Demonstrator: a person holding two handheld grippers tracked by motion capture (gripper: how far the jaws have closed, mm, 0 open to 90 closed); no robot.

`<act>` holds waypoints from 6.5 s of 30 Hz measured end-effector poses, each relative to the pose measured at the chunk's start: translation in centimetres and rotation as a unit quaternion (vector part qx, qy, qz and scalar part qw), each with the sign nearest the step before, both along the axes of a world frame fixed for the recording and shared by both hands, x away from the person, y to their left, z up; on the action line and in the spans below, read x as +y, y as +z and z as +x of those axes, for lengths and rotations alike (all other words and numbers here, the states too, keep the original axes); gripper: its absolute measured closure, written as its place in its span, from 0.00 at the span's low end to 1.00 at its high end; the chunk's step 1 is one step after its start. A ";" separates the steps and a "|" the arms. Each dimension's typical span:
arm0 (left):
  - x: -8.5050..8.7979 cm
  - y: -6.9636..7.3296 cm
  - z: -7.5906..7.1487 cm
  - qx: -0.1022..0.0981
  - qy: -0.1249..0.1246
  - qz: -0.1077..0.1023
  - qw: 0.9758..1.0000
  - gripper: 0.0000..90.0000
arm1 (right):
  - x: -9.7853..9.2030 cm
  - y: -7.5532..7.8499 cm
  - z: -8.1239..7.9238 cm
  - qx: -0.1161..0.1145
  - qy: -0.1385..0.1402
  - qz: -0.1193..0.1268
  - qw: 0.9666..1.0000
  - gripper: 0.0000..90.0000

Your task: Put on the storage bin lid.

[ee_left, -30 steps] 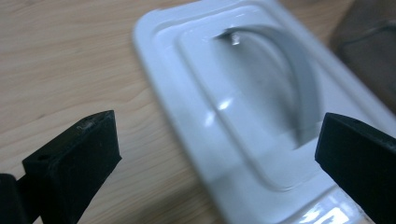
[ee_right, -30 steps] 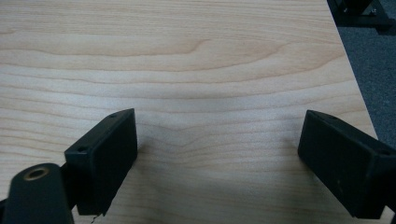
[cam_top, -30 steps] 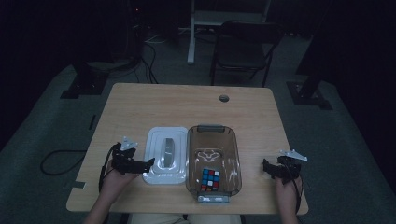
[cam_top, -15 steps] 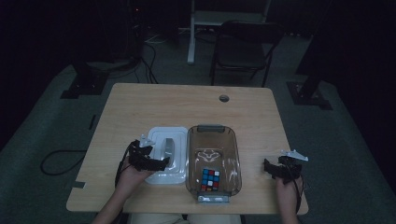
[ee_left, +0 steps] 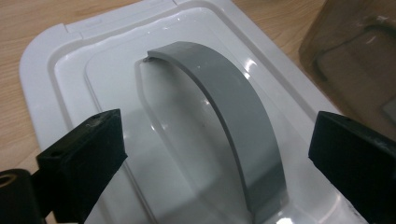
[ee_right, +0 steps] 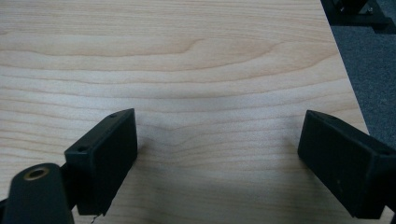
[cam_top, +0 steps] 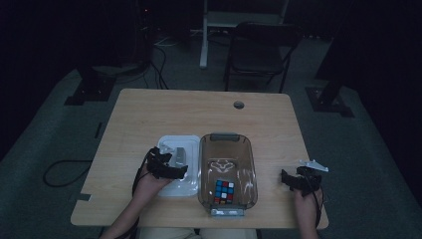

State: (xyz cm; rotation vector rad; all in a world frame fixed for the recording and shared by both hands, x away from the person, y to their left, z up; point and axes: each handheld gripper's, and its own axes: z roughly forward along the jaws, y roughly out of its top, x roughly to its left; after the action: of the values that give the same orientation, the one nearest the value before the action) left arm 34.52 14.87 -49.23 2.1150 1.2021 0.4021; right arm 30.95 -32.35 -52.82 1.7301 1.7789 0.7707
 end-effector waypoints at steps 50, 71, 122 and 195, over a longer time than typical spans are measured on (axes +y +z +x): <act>5.6 2.2 0.0 -0.012 0.016 -0.092 0.996 0.79 | 7.1 1.3 -1.6 -0.025 0.217 0.061 0.974 0.13; 7.3 9.5 -3.3 -0.059 -0.040 -0.169 0.983 0.80 | 10.7 0.9 -2.3 -0.014 0.268 0.084 0.960 0.14; 7.5 10.4 -4.9 -0.024 -0.060 -0.160 0.985 0.79 | 28.4 1.7 -1.3 -0.050 0.380 0.084 0.920 0.14; 12.7 10.9 -6.0 -0.103 0.012 -0.116 0.988 0.02 | 22.6 3.3 1.6 -0.087 0.288 0.086 0.950 0.14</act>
State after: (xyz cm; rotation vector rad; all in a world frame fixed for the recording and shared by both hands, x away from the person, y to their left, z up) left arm 28.56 27.55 -38.35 1.8154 1.0979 0.4567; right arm 32.60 -9.77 -49.54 1.1831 2.1619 1.3060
